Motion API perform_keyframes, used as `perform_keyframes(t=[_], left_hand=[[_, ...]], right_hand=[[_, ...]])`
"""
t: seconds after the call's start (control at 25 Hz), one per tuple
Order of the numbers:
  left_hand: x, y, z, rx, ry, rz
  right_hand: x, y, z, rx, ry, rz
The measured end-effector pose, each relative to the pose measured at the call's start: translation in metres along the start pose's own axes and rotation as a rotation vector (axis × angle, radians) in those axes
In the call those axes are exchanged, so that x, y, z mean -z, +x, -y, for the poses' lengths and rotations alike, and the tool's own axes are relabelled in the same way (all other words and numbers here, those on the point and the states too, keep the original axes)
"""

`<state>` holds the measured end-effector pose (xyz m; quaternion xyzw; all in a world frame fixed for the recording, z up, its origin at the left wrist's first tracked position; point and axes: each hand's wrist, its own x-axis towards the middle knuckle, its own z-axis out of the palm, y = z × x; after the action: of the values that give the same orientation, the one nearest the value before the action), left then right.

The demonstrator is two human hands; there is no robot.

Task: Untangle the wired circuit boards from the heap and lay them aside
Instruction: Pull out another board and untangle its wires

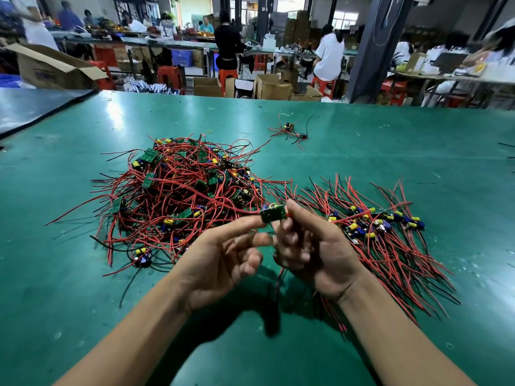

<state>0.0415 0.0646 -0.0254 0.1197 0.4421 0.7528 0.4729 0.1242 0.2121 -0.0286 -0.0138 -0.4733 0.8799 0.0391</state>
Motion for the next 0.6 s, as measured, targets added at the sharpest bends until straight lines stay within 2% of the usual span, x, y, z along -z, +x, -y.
perform_keyframes(t=[0.12, 0.2, 0.36, 0.6], left_hand=[[-0.002, -0.001, 0.0, 0.133, 0.061, 0.074], [-0.002, -0.001, -0.001, 0.12, 0.091, 0.09], [0.003, 0.002, 0.004, -0.084, 0.038, 0.02], [0.007, 0.004, 0.011, -0.262, 0.249, -0.087]], right_hand=[[0.002, -0.003, -0.001, -0.042, -0.124, 0.099], [0.005, -0.002, -0.002, -0.082, -0.213, 0.037], [0.007, 0.007, -0.008, -0.124, -0.269, -0.149], [0.01, 0.009, -0.012, -0.209, -0.286, -0.117]])
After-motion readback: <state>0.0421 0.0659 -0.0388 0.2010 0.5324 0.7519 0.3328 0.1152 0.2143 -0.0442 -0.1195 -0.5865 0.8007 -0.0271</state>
